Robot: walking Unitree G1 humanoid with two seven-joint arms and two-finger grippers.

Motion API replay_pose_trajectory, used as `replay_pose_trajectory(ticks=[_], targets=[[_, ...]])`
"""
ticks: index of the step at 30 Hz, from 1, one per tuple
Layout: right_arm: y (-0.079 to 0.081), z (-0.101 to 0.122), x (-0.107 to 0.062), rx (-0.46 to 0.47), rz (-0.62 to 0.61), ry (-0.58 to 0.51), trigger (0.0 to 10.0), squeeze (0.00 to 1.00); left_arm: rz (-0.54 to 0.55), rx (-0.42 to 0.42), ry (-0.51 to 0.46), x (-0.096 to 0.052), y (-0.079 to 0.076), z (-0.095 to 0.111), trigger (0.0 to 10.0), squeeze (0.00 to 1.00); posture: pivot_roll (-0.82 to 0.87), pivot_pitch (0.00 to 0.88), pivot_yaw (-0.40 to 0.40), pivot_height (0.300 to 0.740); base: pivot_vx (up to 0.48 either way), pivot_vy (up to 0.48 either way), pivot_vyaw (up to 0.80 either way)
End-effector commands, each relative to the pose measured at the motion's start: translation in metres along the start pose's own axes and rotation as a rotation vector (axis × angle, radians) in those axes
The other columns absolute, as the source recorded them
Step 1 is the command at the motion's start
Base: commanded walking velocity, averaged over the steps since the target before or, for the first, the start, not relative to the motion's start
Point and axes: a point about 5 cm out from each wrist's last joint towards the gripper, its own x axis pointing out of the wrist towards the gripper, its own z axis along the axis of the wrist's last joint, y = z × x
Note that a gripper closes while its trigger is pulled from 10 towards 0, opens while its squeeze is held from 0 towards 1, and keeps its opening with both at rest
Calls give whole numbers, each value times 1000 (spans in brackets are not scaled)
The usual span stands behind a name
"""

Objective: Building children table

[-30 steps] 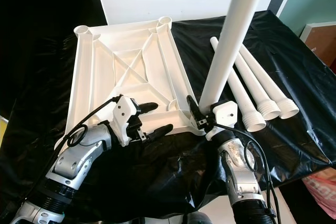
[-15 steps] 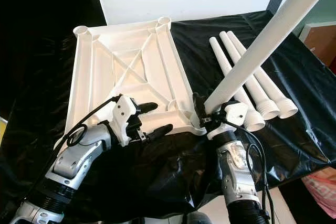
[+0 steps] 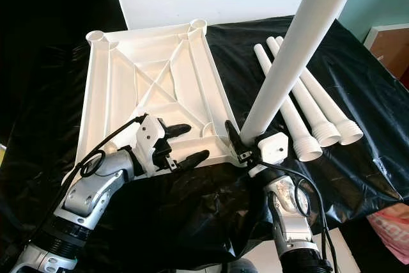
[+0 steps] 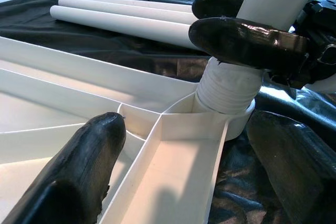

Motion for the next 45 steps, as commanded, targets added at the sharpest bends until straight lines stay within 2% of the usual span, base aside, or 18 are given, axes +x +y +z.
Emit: replay_pose_trajectory(ticks=[1,5,8,12,14,21,24,26,29,31,37,45], targets=[[10,-25,-14,54,30,153,10000,0,-18,2,0,-1,-1,2,10000,0,-25,114,24,740,0,0,0],[8,-24,-10,-54,98,167,10000,0,-18,-1,-1,-1,-1,2,10000,0,-27,118,25,740,0,0,0],[7,-23,-8,-82,118,165,10000,0,-18,-2,-1,0,-1,2,10000,0,-28,118,24,740,0,0,0],[0,-23,-8,-30,79,158,10000,0,-15,1,-4,1,-1,3,10000,0,-28,114,19,740,0,0,0],[-4,-26,-12,43,17,159,10000,0,-10,-1,-8,1,-2,3,10000,0,-24,110,13,740,0,0,0],[-5,-26,-15,13,-7,144,10000,0,-6,-5,-10,0,-3,3,10000,0,-26,111,10,740,0,0,0],[-9,-27,-14,59,-64,151,10000,0,-6,-7,-10,0,-4,3,10000,0,-27,113,8,740,0,0,0],[-11,-30,-12,108,-91,195,10000,0,-6,-9,-12,0,-4,3,10000,0,-29,115,6,740,0,0,0],[-13,-31,-9,110,-94,237,10000,0,-5,-10,-13,0,-4,3,10000,0,-30,117,6,740,0,0,0],[-17,-32,-4,72,-99,298,10000,0,-3,-9,-14,1,-4,4,10000,0,-32,120,6,740,0,0,0],[-21,-27,5,45,-63,309,10000,0,-3,-10,-17,1,-4,4,10000,0,-30,123,3,740,0,0,0],[-17,-27,1,35,-63,303,10000,0,9,-10,-16,-1,-4,4,10000,0,-25,126,-3,740,0,0,0]])
